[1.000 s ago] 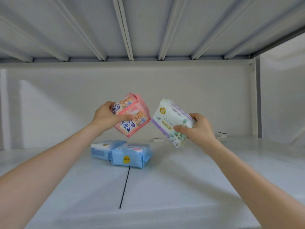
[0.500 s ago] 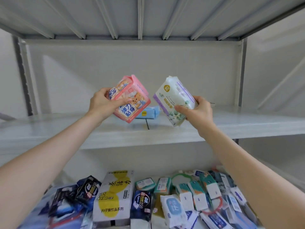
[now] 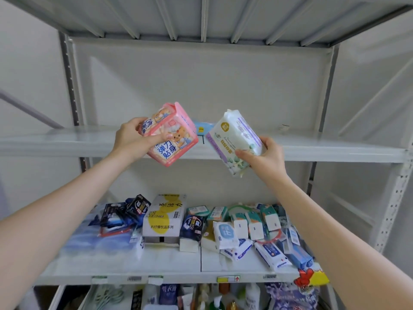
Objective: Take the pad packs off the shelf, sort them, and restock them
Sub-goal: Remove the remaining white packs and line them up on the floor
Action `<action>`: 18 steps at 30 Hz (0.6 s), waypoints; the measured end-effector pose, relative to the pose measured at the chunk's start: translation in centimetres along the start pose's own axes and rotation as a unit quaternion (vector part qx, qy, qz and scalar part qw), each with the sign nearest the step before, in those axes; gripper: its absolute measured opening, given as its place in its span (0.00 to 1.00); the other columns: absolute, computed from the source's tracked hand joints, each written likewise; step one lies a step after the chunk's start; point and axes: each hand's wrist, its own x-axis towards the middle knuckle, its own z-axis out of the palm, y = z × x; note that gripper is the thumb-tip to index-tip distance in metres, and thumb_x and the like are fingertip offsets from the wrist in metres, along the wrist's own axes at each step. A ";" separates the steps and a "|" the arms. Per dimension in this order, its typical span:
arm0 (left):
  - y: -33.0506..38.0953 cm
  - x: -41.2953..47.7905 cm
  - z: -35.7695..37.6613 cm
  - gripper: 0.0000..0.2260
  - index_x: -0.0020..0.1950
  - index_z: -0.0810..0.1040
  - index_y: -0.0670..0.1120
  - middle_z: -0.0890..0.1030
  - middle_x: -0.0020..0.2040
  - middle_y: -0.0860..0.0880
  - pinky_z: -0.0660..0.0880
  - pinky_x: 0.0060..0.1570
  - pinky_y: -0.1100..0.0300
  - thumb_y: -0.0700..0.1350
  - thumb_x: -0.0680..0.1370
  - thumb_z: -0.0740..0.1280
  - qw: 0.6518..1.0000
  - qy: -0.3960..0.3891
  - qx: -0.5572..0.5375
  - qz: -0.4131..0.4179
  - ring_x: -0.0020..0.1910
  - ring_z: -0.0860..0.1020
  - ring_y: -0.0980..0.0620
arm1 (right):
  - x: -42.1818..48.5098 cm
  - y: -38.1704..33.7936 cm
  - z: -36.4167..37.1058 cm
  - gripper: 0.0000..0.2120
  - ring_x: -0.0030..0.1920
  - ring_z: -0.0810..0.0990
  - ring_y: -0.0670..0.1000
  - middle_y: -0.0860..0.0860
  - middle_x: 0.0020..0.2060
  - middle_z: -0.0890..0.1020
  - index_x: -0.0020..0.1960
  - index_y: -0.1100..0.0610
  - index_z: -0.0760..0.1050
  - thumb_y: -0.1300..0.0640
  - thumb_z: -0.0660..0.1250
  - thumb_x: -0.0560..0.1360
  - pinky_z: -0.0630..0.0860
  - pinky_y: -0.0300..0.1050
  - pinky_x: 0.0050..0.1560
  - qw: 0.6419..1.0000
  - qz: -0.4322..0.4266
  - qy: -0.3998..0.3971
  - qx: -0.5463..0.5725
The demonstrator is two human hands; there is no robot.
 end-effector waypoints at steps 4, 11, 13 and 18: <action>-0.3 -5.7 -0.4 0.36 0.63 0.75 0.49 0.80 0.48 0.59 0.77 0.42 0.60 0.58 0.59 0.81 0.999 -0.011 0.041 -0.010 0.47 0.80 0.59 | -4.5 1.0 -1.5 0.27 0.48 0.82 0.45 0.44 0.50 0.80 0.57 0.48 0.69 0.52 0.79 0.63 0.83 0.46 0.44 0.999 0.031 -0.020 -0.007; -1.4 -13.8 -2.6 0.38 0.64 0.75 0.49 0.82 0.49 0.53 0.78 0.43 0.58 0.57 0.57 0.81 0.996 -0.032 0.069 -0.049 0.46 0.81 0.56 | -12.5 2.2 -2.8 0.26 0.44 0.83 0.45 0.44 0.49 0.80 0.56 0.44 0.69 0.52 0.79 0.64 0.81 0.40 0.34 0.996 0.072 -0.047 -0.009; -1.6 -15.9 -3.3 0.36 0.63 0.75 0.49 0.82 0.49 0.53 0.79 0.44 0.56 0.56 0.58 0.82 0.995 -0.039 0.067 -0.059 0.46 0.82 0.54 | -14.7 2.2 -3.1 0.26 0.40 0.83 0.42 0.43 0.48 0.80 0.55 0.44 0.69 0.53 0.79 0.64 0.78 0.34 0.31 0.996 0.078 -0.052 -0.004; -3.0 -21.4 -5.5 0.34 0.61 0.76 0.51 0.82 0.47 0.55 0.80 0.48 0.53 0.55 0.58 0.82 0.992 -0.071 0.064 -0.082 0.46 0.82 0.55 | -21.1 2.1 -3.5 0.26 0.43 0.81 0.41 0.41 0.49 0.78 0.57 0.44 0.70 0.49 0.78 0.63 0.76 0.35 0.33 0.994 0.097 -0.044 -0.031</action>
